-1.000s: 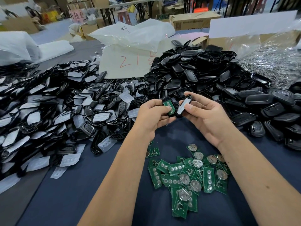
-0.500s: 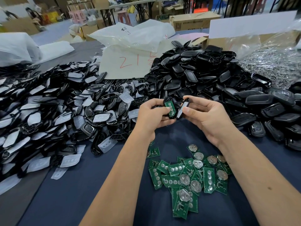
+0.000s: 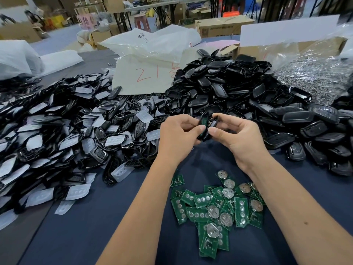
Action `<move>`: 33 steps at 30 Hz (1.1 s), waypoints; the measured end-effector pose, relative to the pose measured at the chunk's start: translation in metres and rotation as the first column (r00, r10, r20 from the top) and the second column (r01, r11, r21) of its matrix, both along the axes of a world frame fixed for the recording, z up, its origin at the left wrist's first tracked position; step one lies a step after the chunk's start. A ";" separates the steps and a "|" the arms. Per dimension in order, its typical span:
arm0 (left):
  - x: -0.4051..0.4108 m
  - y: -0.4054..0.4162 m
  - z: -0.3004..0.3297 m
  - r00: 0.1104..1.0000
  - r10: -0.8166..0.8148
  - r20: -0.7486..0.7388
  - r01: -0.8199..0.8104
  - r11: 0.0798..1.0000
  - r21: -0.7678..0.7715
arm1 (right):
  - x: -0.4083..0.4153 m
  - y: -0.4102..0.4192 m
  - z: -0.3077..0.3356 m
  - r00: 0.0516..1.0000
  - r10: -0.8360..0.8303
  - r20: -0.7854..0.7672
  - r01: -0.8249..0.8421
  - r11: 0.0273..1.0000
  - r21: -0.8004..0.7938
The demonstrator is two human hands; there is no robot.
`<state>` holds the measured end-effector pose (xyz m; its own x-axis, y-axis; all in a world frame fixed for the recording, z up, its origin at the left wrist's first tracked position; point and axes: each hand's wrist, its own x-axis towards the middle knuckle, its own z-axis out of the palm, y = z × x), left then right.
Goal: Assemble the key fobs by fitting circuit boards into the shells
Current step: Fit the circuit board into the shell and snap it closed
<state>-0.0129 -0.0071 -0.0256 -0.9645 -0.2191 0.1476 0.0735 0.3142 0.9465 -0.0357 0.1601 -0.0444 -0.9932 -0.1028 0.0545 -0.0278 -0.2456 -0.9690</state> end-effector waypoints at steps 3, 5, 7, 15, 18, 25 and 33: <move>0.000 0.002 -0.002 0.997 -0.014 -0.073 0.005 0.992 -0.123 | 0.000 0.000 -0.001 1.000 -0.022 -0.004 0.022 1.000 -0.009; 0.000 0.003 -0.002 0.996 -0.035 -0.087 0.022 0.989 -0.145 | 0.000 -0.001 -0.001 0.999 -0.034 0.002 0.034 0.999 -0.020; 0.000 0.003 -0.001 0.993 -0.070 -0.093 0.053 0.984 -0.171 | 0.000 -0.001 -0.001 0.999 -0.040 0.008 0.040 0.999 -0.026; 0.006 0.004 0.005 0.971 -0.197 -0.133 0.130 0.909 -0.397 | -0.003 -0.001 -0.004 0.996 -0.086 -0.018 0.086 0.996 -0.009; 0.008 0.005 0.006 0.966 -0.213 -0.145 0.127 0.884 -0.451 | -0.003 -0.001 -0.006 0.995 -0.090 -0.038 0.091 0.996 0.015; 0.004 0.001 0.006 0.963 -0.210 -0.167 0.100 0.859 -0.502 | 0.000 -0.002 -0.007 0.979 -0.137 -0.149 0.167 0.963 0.210; 0.004 -0.013 0.003 0.964 -0.263 0.045 0.267 0.959 -0.094 | -0.004 0.012 0.000 0.976 0.122 -0.178 -0.074 0.965 0.253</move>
